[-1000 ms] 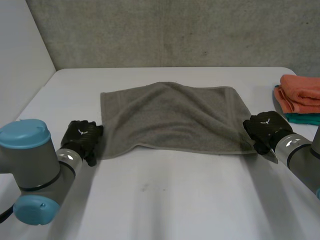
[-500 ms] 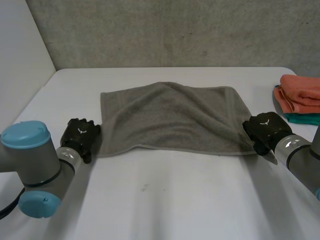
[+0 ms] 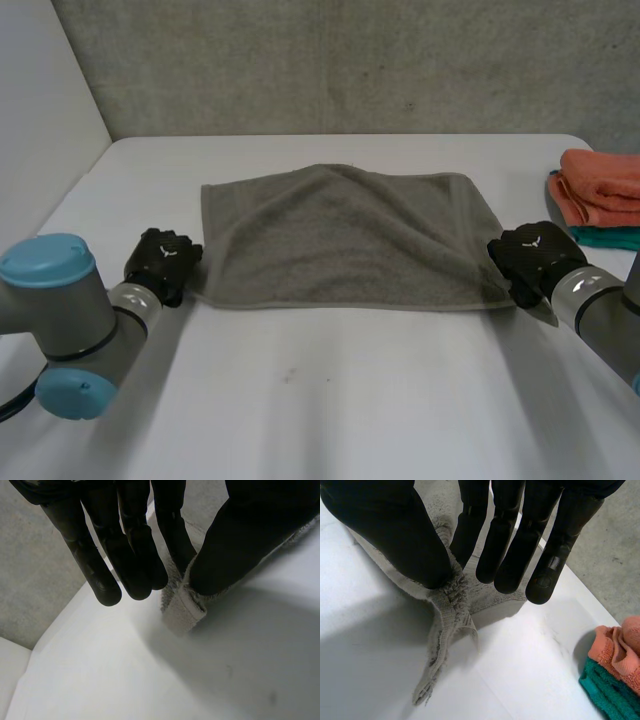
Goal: Fold the laundry.
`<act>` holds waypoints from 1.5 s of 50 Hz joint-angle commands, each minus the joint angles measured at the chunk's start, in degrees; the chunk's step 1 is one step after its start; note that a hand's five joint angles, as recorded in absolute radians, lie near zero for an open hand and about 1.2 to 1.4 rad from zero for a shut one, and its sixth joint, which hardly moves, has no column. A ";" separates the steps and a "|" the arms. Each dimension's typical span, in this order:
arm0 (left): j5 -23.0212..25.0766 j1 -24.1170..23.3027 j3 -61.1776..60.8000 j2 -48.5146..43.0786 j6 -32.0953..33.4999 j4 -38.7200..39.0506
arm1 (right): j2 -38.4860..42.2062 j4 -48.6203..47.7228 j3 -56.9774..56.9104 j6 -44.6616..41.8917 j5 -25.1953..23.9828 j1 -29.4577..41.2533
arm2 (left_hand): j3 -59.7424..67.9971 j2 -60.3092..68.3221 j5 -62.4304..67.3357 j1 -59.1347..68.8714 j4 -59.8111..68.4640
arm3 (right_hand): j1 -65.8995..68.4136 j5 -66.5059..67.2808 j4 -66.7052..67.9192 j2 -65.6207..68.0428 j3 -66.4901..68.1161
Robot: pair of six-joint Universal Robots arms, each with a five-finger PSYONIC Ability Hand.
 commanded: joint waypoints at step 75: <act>-3.86 -1.91 3.04 8.35 2.99 -19.50 | -16.02 14.46 9.10 9.78 -1.98 -1.58 | 11.97 11.71 14.05 14.55 11.38 | -41.06 -51.87 -52.80 -52.00 -52.41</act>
